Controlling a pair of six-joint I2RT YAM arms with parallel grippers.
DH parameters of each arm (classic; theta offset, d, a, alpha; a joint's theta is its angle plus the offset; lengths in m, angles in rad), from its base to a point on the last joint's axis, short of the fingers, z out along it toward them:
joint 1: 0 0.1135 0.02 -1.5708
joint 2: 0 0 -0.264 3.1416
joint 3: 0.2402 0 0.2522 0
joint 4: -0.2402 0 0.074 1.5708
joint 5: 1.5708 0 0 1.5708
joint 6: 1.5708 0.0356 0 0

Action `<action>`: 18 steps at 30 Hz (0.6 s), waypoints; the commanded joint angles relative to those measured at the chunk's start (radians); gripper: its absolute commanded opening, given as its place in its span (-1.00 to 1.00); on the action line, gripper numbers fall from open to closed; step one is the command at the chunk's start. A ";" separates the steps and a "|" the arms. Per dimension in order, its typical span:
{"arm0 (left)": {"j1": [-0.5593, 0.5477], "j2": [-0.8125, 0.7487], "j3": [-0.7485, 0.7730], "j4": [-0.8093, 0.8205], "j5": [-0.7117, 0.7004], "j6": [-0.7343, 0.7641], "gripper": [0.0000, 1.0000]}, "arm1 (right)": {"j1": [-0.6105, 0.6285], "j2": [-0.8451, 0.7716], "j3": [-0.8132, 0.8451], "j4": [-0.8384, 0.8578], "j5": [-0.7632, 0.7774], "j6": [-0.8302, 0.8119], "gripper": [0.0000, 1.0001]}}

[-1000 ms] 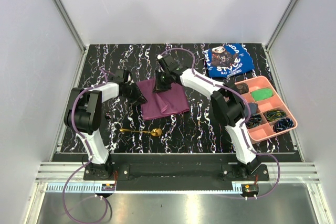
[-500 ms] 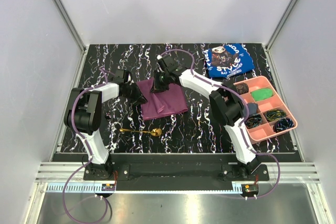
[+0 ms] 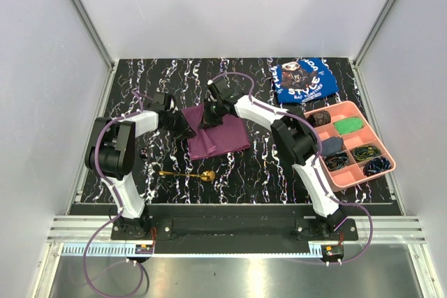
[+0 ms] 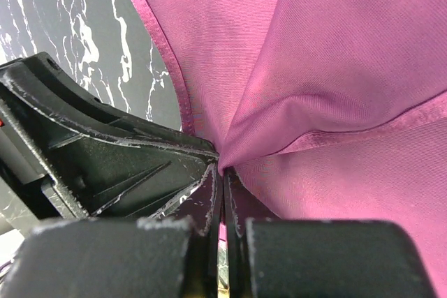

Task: Fold the napkin into a case and place the utensils inside
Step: Fold the rectangle-folded napkin at the center of the board.

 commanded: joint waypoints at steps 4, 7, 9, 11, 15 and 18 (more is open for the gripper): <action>-0.010 -0.029 -0.035 0.002 -0.061 0.010 -0.49 | 0.010 0.011 0.061 0.031 -0.026 0.029 -1.00; -0.010 -0.047 -0.042 0.003 -0.065 0.008 -0.49 | 0.011 0.021 0.064 0.048 -0.046 0.050 -0.92; -0.010 -0.063 -0.047 0.003 -0.079 0.011 -0.49 | 0.011 0.032 0.077 0.052 -0.072 0.066 -0.92; -0.009 -0.089 -0.045 -0.006 -0.091 0.014 -0.47 | 0.014 0.038 0.077 0.058 -0.080 0.072 -0.92; -0.007 -0.121 -0.048 -0.026 -0.102 0.017 -0.44 | 0.014 0.041 0.078 0.058 -0.078 0.070 -0.89; -0.003 -0.136 -0.048 -0.037 -0.110 0.017 -0.44 | 0.014 0.043 0.081 0.055 -0.083 0.069 -0.80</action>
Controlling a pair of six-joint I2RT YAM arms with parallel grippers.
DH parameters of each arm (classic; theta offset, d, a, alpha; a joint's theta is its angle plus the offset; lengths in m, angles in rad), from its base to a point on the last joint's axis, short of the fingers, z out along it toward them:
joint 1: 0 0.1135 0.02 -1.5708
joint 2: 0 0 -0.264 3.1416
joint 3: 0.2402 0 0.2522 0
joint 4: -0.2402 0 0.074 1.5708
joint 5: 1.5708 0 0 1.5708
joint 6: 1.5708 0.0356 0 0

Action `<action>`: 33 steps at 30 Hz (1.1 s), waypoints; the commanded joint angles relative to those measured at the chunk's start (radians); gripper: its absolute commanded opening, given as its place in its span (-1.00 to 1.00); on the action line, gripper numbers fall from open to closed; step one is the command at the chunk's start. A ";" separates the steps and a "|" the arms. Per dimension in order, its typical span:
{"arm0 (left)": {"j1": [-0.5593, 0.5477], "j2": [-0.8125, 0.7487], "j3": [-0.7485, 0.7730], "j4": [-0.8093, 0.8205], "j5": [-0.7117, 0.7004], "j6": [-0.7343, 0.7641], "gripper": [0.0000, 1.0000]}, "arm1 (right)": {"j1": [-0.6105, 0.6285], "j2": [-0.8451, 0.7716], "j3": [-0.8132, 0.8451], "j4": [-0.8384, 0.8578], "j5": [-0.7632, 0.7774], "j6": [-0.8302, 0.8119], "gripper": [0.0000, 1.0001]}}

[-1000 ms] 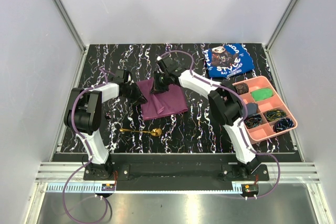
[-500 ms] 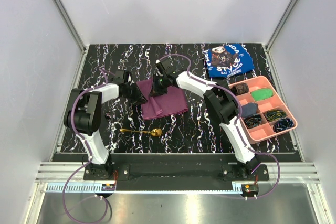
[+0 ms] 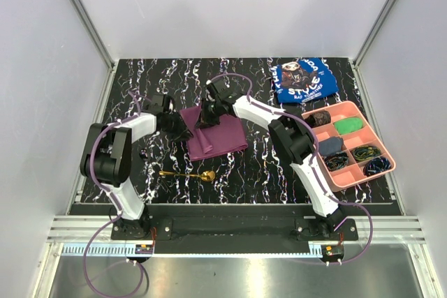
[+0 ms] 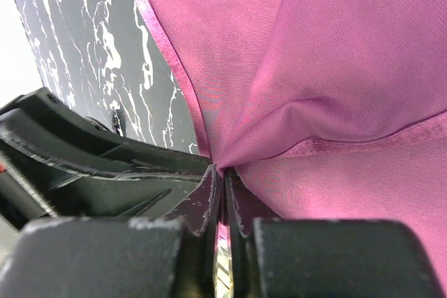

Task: Fold the napkin into a case and place the utensils inside
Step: Fold the rectangle-folded napkin at the center of the board.

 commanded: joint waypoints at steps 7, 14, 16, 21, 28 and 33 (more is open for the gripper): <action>0.070 -0.141 -0.010 -0.029 -0.046 0.032 -0.42 | 0.012 0.014 0.092 0.018 -0.119 -0.005 -0.34; 0.093 -0.183 0.005 -0.043 -0.014 0.069 -0.14 | 0.009 0.002 0.189 -0.047 -0.177 -0.034 0.04; 0.093 -0.184 0.013 -0.042 0.003 0.074 -0.09 | 0.004 -0.030 0.177 -0.055 -0.165 -0.057 0.21; 0.091 -0.187 0.056 -0.057 0.018 0.091 -0.05 | -0.009 -0.035 0.191 -0.127 -0.167 -0.103 0.35; 0.047 -0.146 0.162 -0.130 0.002 0.162 0.08 | -0.055 -0.159 0.020 -0.121 -0.087 -0.169 0.45; -0.053 -0.031 0.317 -0.213 -0.135 0.225 0.12 | -0.134 -0.275 -0.148 -0.092 -0.097 -0.180 0.43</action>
